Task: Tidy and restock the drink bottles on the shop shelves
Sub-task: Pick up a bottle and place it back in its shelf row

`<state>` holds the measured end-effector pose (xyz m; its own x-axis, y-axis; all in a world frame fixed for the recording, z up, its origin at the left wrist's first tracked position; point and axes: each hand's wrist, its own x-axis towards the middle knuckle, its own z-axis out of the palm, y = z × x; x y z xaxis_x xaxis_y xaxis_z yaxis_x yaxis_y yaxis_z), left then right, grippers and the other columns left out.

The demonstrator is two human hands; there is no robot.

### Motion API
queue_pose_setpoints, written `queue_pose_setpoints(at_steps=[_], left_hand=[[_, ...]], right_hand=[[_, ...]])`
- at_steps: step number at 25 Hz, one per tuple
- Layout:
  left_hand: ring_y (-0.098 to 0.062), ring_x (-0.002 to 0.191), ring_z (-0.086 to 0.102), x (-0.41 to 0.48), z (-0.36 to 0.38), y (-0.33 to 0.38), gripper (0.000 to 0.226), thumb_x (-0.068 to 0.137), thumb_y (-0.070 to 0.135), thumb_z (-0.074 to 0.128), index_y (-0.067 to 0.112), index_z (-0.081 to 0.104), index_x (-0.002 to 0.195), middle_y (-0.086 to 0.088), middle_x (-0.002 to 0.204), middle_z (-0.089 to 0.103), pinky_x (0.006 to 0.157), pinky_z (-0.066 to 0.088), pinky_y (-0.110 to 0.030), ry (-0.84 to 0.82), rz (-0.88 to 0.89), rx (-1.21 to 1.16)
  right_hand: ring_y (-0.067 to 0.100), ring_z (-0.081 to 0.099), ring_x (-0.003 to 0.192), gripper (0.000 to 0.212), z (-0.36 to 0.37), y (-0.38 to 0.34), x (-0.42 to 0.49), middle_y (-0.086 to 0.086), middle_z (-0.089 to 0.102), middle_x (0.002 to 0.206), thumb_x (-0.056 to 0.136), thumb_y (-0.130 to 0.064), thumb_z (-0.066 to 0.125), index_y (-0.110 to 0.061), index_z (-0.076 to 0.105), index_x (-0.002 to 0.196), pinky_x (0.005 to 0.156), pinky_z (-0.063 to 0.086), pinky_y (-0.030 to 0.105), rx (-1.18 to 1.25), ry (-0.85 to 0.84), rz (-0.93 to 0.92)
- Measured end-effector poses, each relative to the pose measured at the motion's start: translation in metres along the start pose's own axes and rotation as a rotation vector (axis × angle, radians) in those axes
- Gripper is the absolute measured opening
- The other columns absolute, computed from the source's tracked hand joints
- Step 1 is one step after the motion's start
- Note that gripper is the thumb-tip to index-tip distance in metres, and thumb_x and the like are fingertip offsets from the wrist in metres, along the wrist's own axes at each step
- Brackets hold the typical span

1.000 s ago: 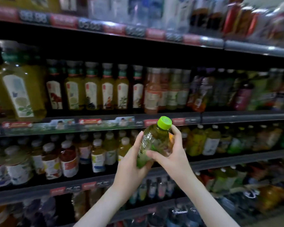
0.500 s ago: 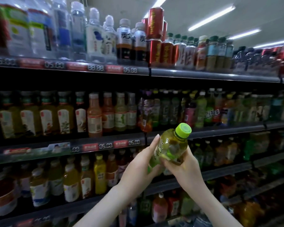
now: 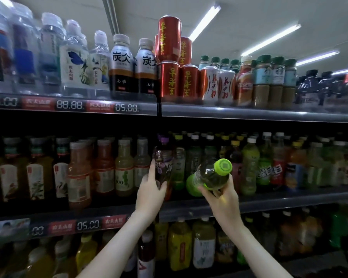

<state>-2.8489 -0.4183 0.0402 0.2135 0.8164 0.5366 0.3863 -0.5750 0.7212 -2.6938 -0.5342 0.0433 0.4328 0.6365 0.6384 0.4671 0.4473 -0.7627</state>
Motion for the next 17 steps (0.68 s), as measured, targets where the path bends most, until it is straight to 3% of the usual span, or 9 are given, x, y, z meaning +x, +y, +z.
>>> queue_pose_setpoints(at_steps=[2,4,8,12,14,17], left_hand=[[-0.008,0.085,0.054,0.015,0.014,0.000,0.080,0.095,0.028,0.054,0.042,-0.003,0.149,-0.014,0.131,0.046,0.075,0.041,-0.023,0.018,-0.024,0.043],[-0.025,0.100,0.058,0.025,0.027,0.001,0.083,0.095,0.028,0.053,0.044,-0.010,0.147,-0.017,0.135,0.044,0.078,0.045,-0.028,0.051,-0.041,0.093],[-0.029,0.097,0.061,0.032,0.047,0.003,0.088,0.095,0.024,0.051,0.053,-0.019,0.140,-0.021,0.139,0.041,0.078,0.051,-0.033,0.138,-0.078,0.134],[-0.030,0.103,0.059,0.033,0.063,0.002,0.091,0.094,0.021,0.054,0.047,-0.017,0.144,-0.022,0.141,0.038,0.082,0.050,-0.033,0.221,-0.092,0.177],[-0.034,0.121,0.048,0.030,0.075,0.005,0.091,0.093,0.021,0.056,0.042,-0.015,0.147,-0.021,0.146,0.030,0.094,0.046,-0.039,0.273,-0.085,0.232],[-0.041,0.140,0.015,0.026,0.106,0.017,0.091,0.087,0.020,0.063,0.028,-0.001,0.152,-0.024,0.152,0.012,0.111,0.026,-0.055,0.411,0.033,0.475]], right_hand=[[-0.014,0.057,0.097,0.054,0.011,0.011,0.026,-0.021,0.061,0.107,0.078,-0.022,0.077,-0.034,0.046,0.121,0.078,0.043,0.004,-0.002,-0.041,0.023],[-0.009,0.058,0.093,0.052,0.021,0.022,0.052,-0.024,0.060,0.102,0.078,-0.031,0.077,-0.039,0.046,0.119,0.077,0.043,0.007,-0.008,-0.082,0.082],[0.018,0.062,0.102,0.052,0.039,0.052,0.095,-0.004,0.063,0.107,0.079,-0.035,0.076,-0.019,0.050,0.122,0.084,0.053,0.031,-0.110,-0.170,0.195],[0.024,0.060,0.109,0.062,0.055,0.077,0.114,0.005,0.061,0.118,0.081,-0.040,0.073,-0.013,0.044,0.129,0.085,0.051,0.031,-0.180,-0.276,0.165],[0.023,0.057,0.113,0.064,0.054,0.082,0.118,0.005,0.058,0.122,0.082,-0.039,0.071,-0.013,0.040,0.131,0.090,0.050,0.034,-0.204,-0.375,0.148],[0.021,0.046,0.127,0.064,0.023,0.092,0.116,0.005,0.047,0.138,0.090,-0.034,0.063,-0.017,0.032,0.143,0.101,0.042,0.032,-0.247,-0.466,0.002]])
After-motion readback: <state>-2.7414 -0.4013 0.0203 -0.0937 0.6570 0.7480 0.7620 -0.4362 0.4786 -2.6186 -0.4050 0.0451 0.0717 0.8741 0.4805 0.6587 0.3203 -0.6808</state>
